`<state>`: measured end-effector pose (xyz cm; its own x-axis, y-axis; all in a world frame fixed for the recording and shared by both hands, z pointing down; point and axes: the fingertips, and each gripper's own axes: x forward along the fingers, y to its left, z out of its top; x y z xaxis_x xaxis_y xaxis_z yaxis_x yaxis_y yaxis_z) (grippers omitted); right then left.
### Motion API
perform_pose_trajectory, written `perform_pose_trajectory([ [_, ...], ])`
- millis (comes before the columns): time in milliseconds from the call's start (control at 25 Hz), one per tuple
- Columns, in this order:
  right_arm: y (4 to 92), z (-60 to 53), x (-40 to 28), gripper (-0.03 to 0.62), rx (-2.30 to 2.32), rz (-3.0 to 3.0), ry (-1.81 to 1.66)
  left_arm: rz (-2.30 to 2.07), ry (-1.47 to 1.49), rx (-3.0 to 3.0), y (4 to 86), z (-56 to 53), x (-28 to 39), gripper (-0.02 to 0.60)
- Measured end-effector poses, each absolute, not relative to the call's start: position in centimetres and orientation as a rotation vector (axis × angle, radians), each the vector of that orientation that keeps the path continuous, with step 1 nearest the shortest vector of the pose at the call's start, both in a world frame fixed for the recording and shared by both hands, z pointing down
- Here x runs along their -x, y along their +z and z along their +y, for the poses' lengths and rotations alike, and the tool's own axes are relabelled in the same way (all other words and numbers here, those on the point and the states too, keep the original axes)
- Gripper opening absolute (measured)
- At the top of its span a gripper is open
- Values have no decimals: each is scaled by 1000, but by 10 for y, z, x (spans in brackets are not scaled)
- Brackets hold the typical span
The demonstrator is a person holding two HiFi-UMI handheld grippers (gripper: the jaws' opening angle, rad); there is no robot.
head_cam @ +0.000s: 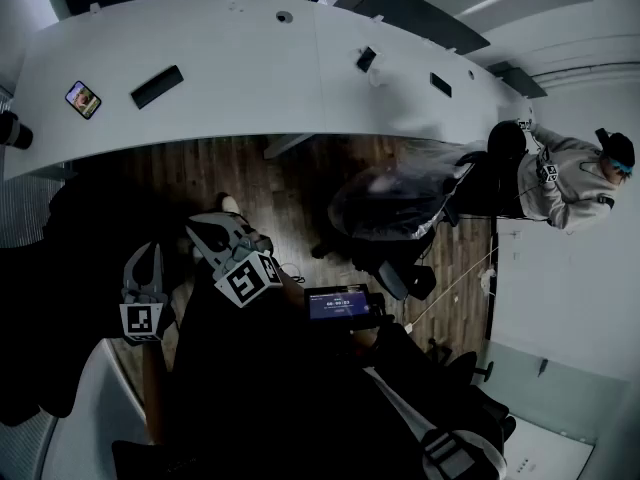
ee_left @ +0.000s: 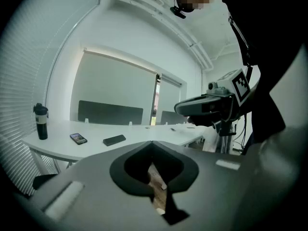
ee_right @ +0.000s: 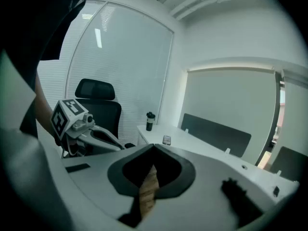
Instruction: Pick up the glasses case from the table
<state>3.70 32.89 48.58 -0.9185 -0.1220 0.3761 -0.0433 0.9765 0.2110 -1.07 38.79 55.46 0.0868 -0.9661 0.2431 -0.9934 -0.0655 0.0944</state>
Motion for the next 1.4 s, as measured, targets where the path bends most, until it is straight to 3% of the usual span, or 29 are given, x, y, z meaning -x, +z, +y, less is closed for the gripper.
perform_pose_trajectory([
  [800, 495, 62, -12, 8, -190, -2806, -182, -1930, 333, -2076, 562, 140, 25, 35],
  [1040, 513, 6, -19, 8, -237, -2790, -109, -1876, 562, -2087, 586, 109, 36, 51],
  [1400, 535, -39, -8, 8, -332, -2673, -80, -1776, 708, -1920, 650, 90, 122, 120],
])
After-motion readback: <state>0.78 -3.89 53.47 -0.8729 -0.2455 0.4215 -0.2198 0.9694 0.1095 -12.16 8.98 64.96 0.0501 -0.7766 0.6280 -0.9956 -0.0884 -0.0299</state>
